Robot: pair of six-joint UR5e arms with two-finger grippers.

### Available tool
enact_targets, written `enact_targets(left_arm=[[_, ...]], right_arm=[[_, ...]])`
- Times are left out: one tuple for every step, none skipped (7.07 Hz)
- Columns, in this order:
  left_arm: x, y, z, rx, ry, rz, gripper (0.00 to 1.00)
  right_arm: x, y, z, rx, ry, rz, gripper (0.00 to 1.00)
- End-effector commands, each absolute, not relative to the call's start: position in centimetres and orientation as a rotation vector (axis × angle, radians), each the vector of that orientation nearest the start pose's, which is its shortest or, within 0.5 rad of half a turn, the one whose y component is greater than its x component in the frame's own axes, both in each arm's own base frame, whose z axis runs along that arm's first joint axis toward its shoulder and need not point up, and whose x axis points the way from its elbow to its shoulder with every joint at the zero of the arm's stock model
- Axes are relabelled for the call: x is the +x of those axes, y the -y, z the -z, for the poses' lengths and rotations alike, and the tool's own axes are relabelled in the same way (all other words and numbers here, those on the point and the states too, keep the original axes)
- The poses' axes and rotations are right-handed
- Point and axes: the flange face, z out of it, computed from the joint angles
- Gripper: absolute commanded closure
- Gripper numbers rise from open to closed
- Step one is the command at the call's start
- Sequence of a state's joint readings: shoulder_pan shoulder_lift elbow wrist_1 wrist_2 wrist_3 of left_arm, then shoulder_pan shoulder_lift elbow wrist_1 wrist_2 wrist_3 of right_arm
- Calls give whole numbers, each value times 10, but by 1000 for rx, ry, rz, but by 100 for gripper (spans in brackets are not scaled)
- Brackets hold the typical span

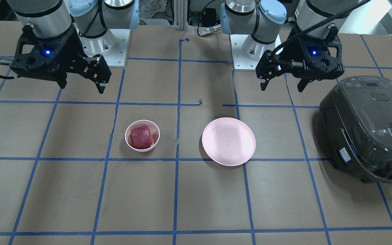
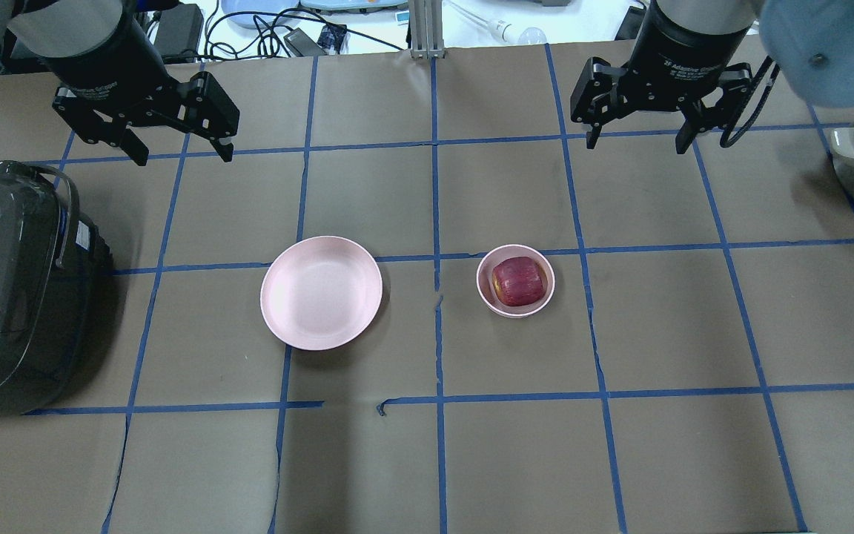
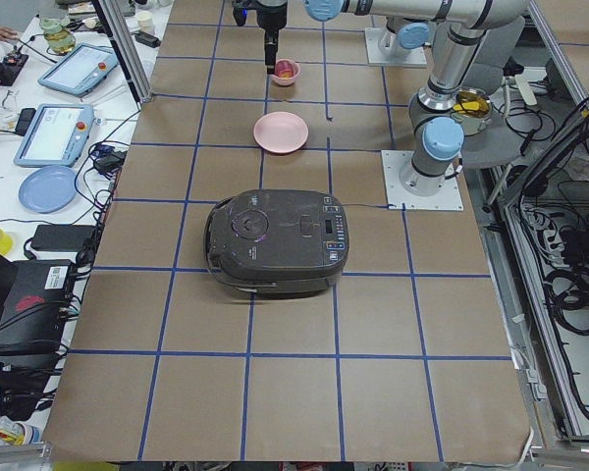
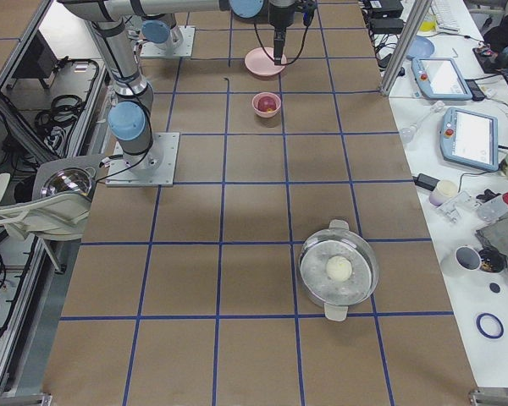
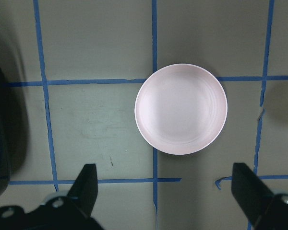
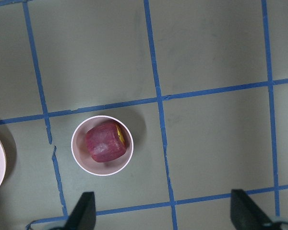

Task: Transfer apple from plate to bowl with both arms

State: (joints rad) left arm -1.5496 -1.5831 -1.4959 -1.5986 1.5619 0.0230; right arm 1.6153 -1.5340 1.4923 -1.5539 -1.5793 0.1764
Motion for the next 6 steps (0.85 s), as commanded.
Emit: enact_targets(left_arm=[[-123, 502, -515, 3, -3148, 53, 0], [-124, 502, -515, 5, -3148, 56, 0], [-124, 503, -515, 7, -3148, 61, 0], [-124, 503, -516, -16, -3154, 68, 0], [-124, 502, -516, 5, -3151, 68, 0], [-125, 502, -516, 5, -3152, 68, 0]], right_arm=[[155, 503, -504, 210, -3142, 28, 0], [155, 503, -502, 208, -3144, 21, 0], [155, 504, -502, 205, -3141, 28, 0], [155, 503, -504, 205, -3140, 30, 0], [155, 503, -503, 205, -3140, 30, 0], [155, 504, -503, 205, -3141, 28, 0]])
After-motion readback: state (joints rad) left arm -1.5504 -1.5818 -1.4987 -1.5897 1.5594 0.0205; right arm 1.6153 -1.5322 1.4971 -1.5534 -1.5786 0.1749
